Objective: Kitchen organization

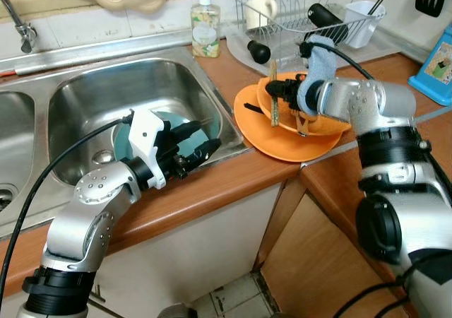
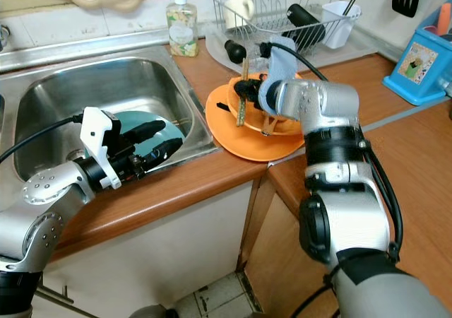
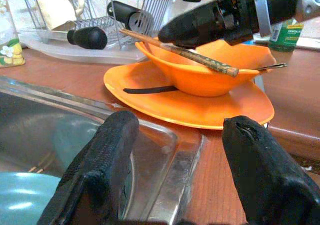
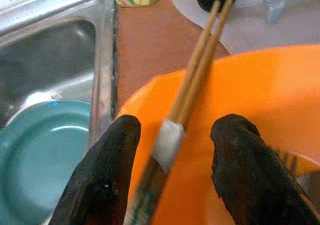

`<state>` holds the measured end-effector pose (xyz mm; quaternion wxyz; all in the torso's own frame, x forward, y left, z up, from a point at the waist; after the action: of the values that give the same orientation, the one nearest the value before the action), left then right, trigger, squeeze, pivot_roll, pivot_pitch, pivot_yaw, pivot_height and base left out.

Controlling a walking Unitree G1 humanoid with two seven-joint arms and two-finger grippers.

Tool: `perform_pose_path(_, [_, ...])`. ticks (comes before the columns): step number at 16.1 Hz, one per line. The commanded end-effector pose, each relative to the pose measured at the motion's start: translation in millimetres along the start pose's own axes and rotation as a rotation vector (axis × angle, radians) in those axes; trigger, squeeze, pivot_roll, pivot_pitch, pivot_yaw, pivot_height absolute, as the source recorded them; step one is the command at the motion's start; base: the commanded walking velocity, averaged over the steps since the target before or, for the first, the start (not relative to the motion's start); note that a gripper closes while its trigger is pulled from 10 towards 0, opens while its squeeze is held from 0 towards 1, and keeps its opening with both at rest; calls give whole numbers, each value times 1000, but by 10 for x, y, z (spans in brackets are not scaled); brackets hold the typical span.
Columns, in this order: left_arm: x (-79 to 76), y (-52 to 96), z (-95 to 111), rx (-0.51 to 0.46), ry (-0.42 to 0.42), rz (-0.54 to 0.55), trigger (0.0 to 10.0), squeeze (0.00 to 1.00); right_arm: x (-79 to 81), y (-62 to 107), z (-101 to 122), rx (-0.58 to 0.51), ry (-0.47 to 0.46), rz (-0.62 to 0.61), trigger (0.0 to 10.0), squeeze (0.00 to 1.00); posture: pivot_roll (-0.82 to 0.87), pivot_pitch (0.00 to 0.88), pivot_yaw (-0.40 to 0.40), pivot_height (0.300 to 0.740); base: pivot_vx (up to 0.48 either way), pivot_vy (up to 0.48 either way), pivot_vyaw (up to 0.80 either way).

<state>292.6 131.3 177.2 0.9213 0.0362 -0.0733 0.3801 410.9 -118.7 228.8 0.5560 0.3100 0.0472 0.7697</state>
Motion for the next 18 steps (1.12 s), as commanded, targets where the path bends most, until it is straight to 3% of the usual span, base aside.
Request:
perform_pose_path(1, [1,11,5,11,-16,4,10000,0,32,-7,27,4,2,17,10000,0,-80,0,19,740,0,0,0])
perform_pose_path(4, [0,7,5,11,-15,4,10000,0,5,-50,-82,73,27,-10,10000,0,-79,0,16,740,0,0,0])
perform_pose_path(5, [-1,7,5,10,-15,4,10000,0,-17,-54,-99,87,29,-22,8902,0,-79,0,16,740,0,0,0])
perform_pose_path(6, [-1,7,5,10,-14,5,10000,0,-27,-55,-103,89,30,-28,8902,0,-79,0,16,740,0,0,0])
perform_pose_path(7, [-2,8,4,10,-14,4,10000,0,-43,-53,-96,86,29,-32,4745,0,-79,0,16,740,0,0,0])
perform_pose_path(9, [-6,1,5,10,-13,-3,10000,0,-44,-47,-71,75,12,-15,3686,0,-87,0,24,740,0,0,0])
perform_pose_path(10, [-7,-1,5,10,-13,-4,10000,0,-46,-47,-72,76,13,-16,3686,0,-87,0,24,740,0,0,0])
perform_pose_path(11, [-13,-15,9,8,-14,-10,10000,0,-57,-48,-88,79,7,-15,196,0,-89,0,26,740,0,0,0])
perform_pose_path(18, [-35,-11,-4,13,-11,-28,10000,0,-69,-39,-81,69,-1,-11,0,0,-93,0,27,740,0,0,0])
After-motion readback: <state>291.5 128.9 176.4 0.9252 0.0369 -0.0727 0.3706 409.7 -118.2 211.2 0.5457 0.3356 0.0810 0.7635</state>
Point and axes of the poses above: a point about 5 cm out from each wrist's last joint towards the gripper, its own y axis pointing back from the gripper into the wrist, its own z axis along the axis of the wrist's last joint, x = y × z, the point moved 2 cm from there along -y, pointing out of the wrist towards the gripper, and after that the axes turned 9 degrees about -y, right-handed, at the moved point
